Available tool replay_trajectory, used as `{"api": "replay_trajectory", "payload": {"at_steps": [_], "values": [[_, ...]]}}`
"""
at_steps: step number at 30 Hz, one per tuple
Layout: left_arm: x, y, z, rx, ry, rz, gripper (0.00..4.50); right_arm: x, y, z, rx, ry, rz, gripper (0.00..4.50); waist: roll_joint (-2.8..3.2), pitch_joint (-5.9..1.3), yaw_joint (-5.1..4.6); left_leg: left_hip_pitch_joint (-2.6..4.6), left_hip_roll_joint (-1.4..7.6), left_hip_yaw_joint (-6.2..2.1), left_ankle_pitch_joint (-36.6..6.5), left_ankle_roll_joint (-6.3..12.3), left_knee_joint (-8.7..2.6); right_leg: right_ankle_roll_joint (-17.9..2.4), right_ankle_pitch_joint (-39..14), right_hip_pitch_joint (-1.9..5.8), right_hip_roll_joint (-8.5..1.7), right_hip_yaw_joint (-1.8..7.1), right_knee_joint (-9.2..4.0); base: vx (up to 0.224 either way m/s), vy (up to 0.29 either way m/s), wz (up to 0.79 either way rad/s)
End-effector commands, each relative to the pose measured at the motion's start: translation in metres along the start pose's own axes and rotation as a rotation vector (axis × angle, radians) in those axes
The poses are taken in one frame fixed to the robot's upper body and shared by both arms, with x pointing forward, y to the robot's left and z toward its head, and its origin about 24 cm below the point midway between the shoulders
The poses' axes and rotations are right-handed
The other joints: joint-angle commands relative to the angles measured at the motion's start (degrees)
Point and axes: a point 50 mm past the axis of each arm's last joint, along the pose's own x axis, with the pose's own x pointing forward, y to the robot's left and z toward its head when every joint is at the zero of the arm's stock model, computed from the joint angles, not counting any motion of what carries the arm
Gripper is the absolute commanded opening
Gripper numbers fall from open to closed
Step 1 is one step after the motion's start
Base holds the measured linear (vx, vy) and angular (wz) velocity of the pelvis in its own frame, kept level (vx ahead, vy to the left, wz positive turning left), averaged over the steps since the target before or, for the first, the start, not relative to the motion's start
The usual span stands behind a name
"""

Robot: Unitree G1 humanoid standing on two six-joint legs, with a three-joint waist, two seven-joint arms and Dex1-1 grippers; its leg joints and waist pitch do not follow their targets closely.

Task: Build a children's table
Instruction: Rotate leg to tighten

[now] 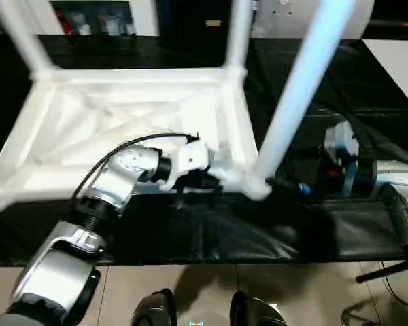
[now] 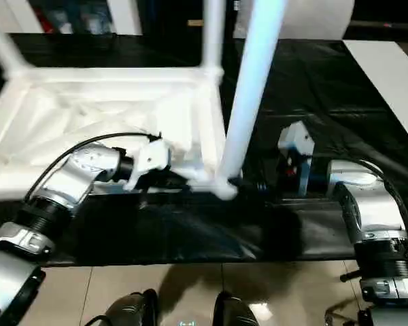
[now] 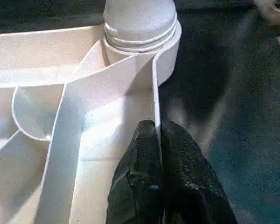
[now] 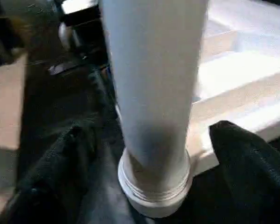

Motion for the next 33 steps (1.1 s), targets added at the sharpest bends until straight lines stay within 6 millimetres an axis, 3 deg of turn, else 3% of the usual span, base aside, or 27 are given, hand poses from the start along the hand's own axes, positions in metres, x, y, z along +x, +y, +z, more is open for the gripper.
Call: {"api": "replay_trajectory", "payload": {"at_steps": [1, 20, 22, 28, 30, 31, 33], "values": [[0.005, -0.009, -0.002, 0.039, 0.044, -0.135, 0.00, -0.001, 0.003, 0.001, 0.011, 0.004, 0.082, 3.76, -0.65, -4.73, 0.03, 1.30, 4.64, -1.92, -10.55, 7.41, -3.26, -15.49, -15.00, 3.65, -4.55, 3.04, -3.33, 0.000, 0.000, 0.00], [0.000, -0.015, 0.000, 0.086, 0.036, -0.251, 0.00, 0.016, 0.009, -0.004, 0.044, -0.002, 0.248, 2.27, -0.77, -5.09, 0.46, 1.32, 4.66, -1.84, -8.33, 7.44, -3.09, -16.08, -13.08, 3.69, -4.51, 3.05, -2.85, 0.000, 0.000, 0.00], [-0.001, -0.015, 0.000, 0.084, 0.033, -0.248, 0.00, 0.017, 0.011, -0.004, 0.049, -0.005, 0.255, 2.02, -0.80, -5.10, 0.46, 1.31, 4.64, -1.83, -8.20, 7.39, -3.07, -16.11, -12.85, 3.70, -4.48, 3.05, -2.82, 0.000, 0.000, 0.00], [0.007, -0.006, 0.003, -0.020, -0.011, -0.096, 0.00, 0.025, 0.018, -0.007, 0.150, -0.066, 0.191, 1.92, -0.81, -5.18, 0.62, 1.33, 4.65, -1.82, -7.23, 7.79, -3.01, -16.33, -11.74, 3.76, -4.42, 3.08, -2.70, 0.000, 0.000, 0.00], [0.014, 0.002, 0.005, -0.092, -0.021, 0.015, 0.00, 0.037, 0.014, -0.011, 0.187, -0.061, 0.031, 1.91, -0.83, -4.74, 0.39, 1.31, 4.57, -1.85, -9.70, 6.28, -3.27, -15.26, -16.56, 3.51, -4.43, 3.05, -3.34, 0.000, 0.000, 0.00], [0.016, 0.003, 0.006, -0.102, -0.025, 0.039, 0.00, 0.040, 0.012, -0.012, 0.193, -0.058, -0.015, 1.91, -0.84, -4.69, 0.14, 1.44, 4.41, -2.15, -11.59, 4.53, -3.44, -13.65, -21.81, 3.49, -4.69, 2.97, -3.90, 0.000, 0.000, 0.00], [0.021, 0.006, 0.007, -0.145, -0.025, 0.094, 0.00, 0.049, 0.007, -0.015, 0.208, -0.044, -0.129, 1.91, -1.00, -4.44, -0.30, 1.35, 4.17, -2.44, -13.39, 2.76, -3.70, -11.22, -27.79, 3.50, -4.88, 2.87, -4.61, 0.000, 0.000, 0.00]]}}
